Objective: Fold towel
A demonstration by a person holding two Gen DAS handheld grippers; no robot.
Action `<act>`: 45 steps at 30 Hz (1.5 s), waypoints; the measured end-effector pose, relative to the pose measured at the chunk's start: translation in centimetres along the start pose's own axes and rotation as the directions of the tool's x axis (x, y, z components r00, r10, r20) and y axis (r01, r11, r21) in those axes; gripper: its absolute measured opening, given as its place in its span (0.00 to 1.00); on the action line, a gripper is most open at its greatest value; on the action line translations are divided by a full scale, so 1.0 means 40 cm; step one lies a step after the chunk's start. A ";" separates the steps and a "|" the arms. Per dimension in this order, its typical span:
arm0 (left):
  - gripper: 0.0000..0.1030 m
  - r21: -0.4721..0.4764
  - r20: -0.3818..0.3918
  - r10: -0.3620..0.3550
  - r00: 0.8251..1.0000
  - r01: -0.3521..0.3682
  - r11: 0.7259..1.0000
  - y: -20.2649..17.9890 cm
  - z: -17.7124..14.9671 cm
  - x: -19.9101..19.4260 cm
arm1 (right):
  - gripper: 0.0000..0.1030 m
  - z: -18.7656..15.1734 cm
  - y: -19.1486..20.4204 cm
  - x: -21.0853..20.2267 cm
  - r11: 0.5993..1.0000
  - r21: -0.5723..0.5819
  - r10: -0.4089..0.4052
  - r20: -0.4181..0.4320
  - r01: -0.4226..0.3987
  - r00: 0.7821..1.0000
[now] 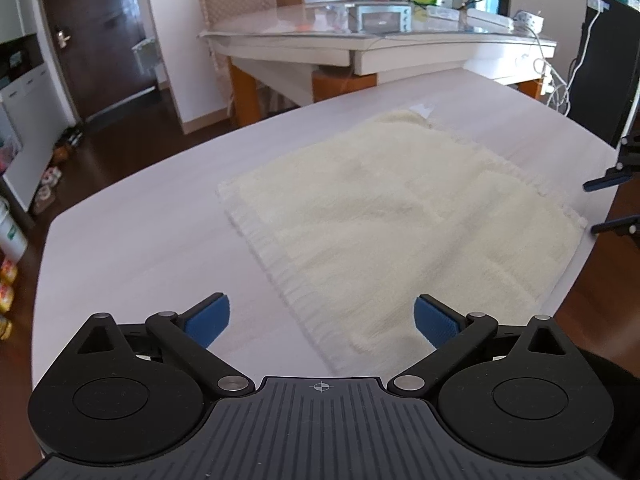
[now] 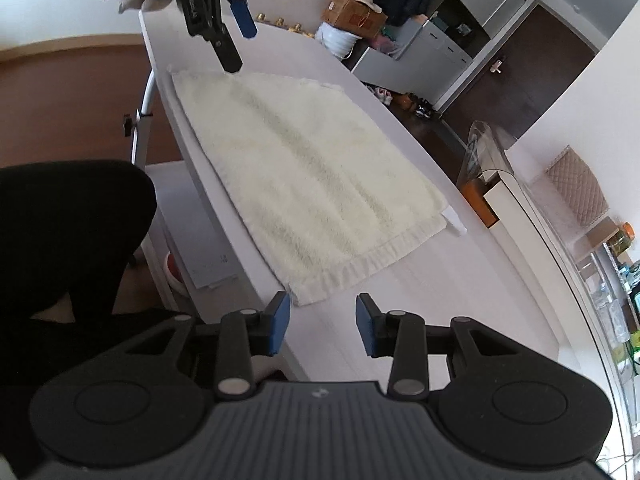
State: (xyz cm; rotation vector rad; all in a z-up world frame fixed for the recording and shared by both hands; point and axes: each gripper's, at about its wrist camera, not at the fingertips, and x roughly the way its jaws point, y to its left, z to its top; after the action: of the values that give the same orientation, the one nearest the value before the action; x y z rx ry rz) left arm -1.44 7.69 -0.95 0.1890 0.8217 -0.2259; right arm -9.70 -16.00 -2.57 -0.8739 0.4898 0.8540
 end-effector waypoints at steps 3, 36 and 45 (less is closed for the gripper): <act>0.98 0.018 0.000 -0.019 1.000 0.019 1.000 -0.018 0.013 0.014 | 0.39 0.001 0.000 0.010 1.000 -0.028 0.003 0.023 -0.003 1.000; 0.99 0.150 -0.018 -0.242 0.970 0.242 0.959 -0.236 0.161 0.230 | 0.42 0.008 -0.018 0.093 0.958 -0.266 -0.077 0.116 0.106 0.990; 1.00 0.132 -0.014 -0.261 0.965 0.261 0.956 -0.223 0.162 0.233 | 0.42 0.038 0.009 0.118 0.898 -0.427 -0.050 0.144 0.108 0.988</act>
State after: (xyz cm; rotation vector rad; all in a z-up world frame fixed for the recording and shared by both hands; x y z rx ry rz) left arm 6.84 -3.68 -4.23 0.2041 0.8281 -0.5309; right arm -7.19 -12.53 -5.09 -1.2296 0.1452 0.9555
